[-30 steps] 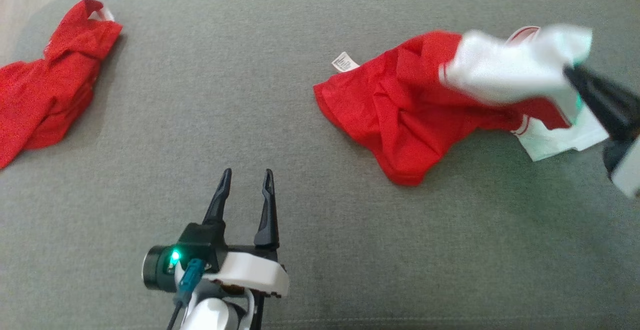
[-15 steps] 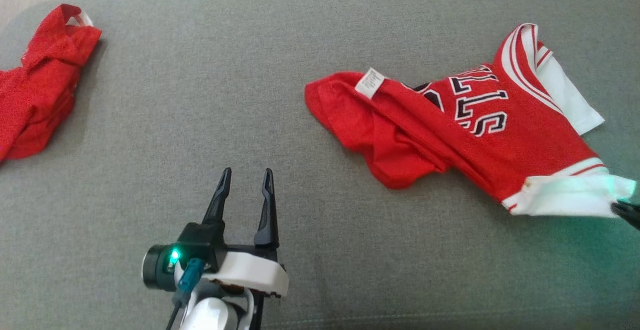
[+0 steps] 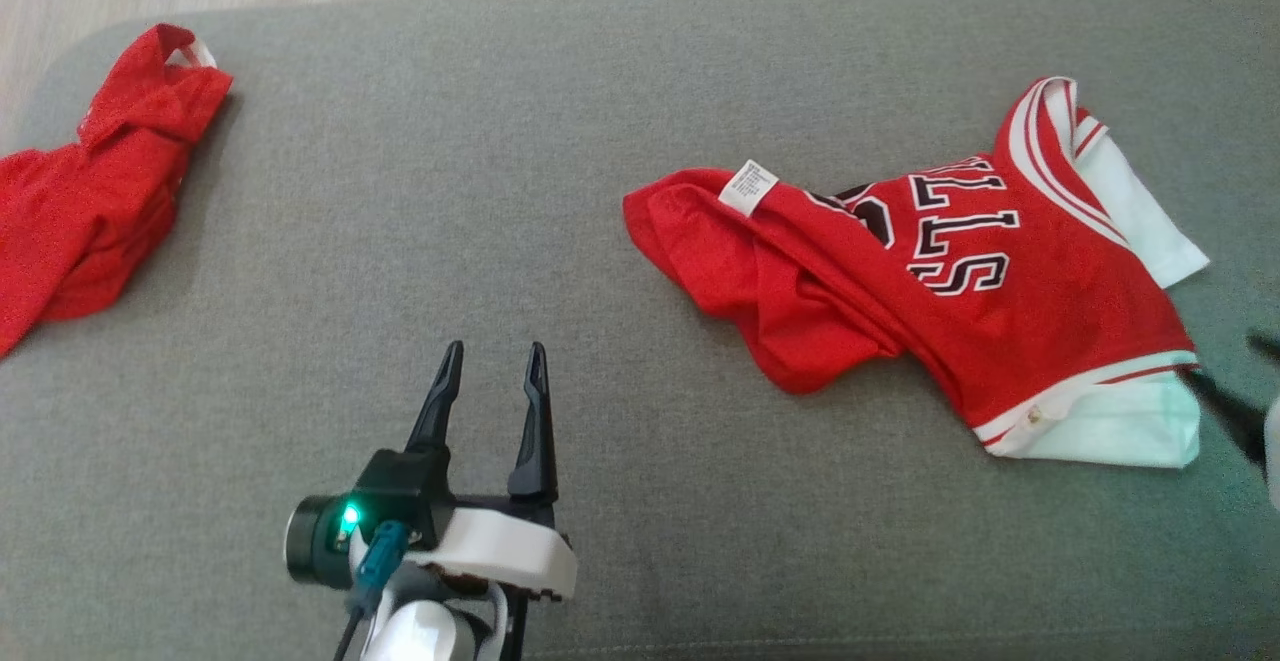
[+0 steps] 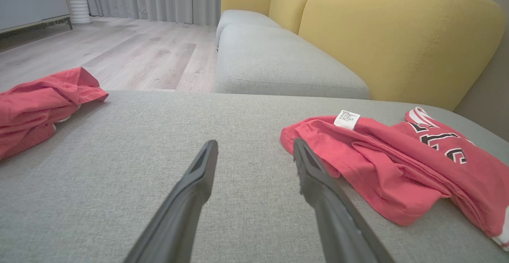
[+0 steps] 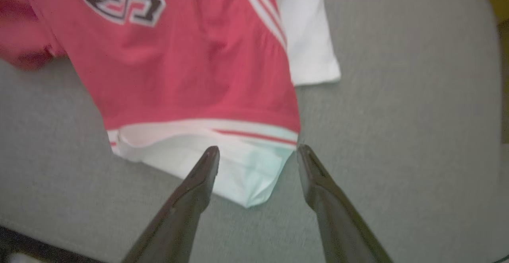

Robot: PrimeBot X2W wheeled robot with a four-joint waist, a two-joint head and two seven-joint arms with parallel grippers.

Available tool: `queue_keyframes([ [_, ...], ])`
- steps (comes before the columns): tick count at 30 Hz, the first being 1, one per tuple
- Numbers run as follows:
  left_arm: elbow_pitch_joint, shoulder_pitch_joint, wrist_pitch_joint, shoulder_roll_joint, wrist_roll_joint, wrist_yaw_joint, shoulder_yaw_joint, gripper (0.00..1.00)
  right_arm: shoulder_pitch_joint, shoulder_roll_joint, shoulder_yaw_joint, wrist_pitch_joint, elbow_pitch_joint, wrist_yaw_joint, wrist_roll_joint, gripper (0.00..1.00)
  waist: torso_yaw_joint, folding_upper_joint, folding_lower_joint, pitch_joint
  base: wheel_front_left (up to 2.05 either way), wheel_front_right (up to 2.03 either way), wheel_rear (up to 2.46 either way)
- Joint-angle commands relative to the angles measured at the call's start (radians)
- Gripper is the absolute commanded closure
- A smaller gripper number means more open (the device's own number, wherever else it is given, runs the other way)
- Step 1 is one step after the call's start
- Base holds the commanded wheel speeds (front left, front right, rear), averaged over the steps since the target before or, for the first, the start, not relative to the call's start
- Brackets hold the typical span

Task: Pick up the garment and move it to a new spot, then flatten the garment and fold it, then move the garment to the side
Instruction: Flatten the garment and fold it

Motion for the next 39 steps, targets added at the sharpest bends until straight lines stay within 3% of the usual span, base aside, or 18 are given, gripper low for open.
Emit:
queue_keyframes([
  [1,-0.03,-0.012,-0.012,-0.002,-0.005,0.008,0.033,0.0,-0.042,-0.014,-0.04,-0.057,-0.062,0.008,-0.041,0.0,-0.007,0.0,0.0,-0.012,0.0,0.0,0.0],
  [7,-0.036,0.01,-0.012,-0.002,-0.006,0.01,0.052,0.0,-0.057,0.188,-0.152,-0.264,-0.167,0.008,-0.23,0.0,-0.036,0.0,0.0,-0.033,0.0,0.0,0.0],
  [13,-0.038,0.002,-0.012,-0.002,-0.002,-0.001,0.053,0.0,-0.047,0.366,-0.051,-0.373,-0.207,0.008,-0.332,0.0,-0.042,0.0,0.0,-0.017,0.0,0.0,0.0],
  [16,-0.034,-0.036,-0.012,-0.002,0.0,-0.014,0.027,0.0,-0.132,0.391,0.071,-0.366,-0.129,0.008,-0.348,0.0,0.001,0.0,0.0,0.017,0.0,0.0,0.0],
  [22,-0.033,-0.092,-0.012,-0.002,-0.022,-0.008,-0.034,0.0,-0.33,0.414,0.176,-0.285,0.023,0.008,-0.297,0.0,0.083,0.0,0.0,0.058,0.0,0.0,0.0],
  [25,-0.033,-0.125,-0.012,-0.002,-0.051,0.007,-0.099,0.0,-0.468,0.431,0.24,-0.198,0.149,0.008,-0.208,0.0,0.153,0.0,0.0,0.082,0.0,0.0,0.0],
  [32,-0.025,-0.155,-0.012,-0.002,-0.084,0.025,-0.18,0.0,-0.613,0.41,0.345,-0.112,0.302,0.008,-0.112,0.0,0.235,0.0,0.0,0.103,0.0,0.0,0.0],
  [39,-0.027,-0.168,-0.012,-0.002,-0.095,0.039,-0.206,0.0,-0.687,0.366,0.477,-0.067,0.383,0.008,-0.11,0.0,0.257,0.0,0.0,0.116,0.0,0.0,0.0],
])
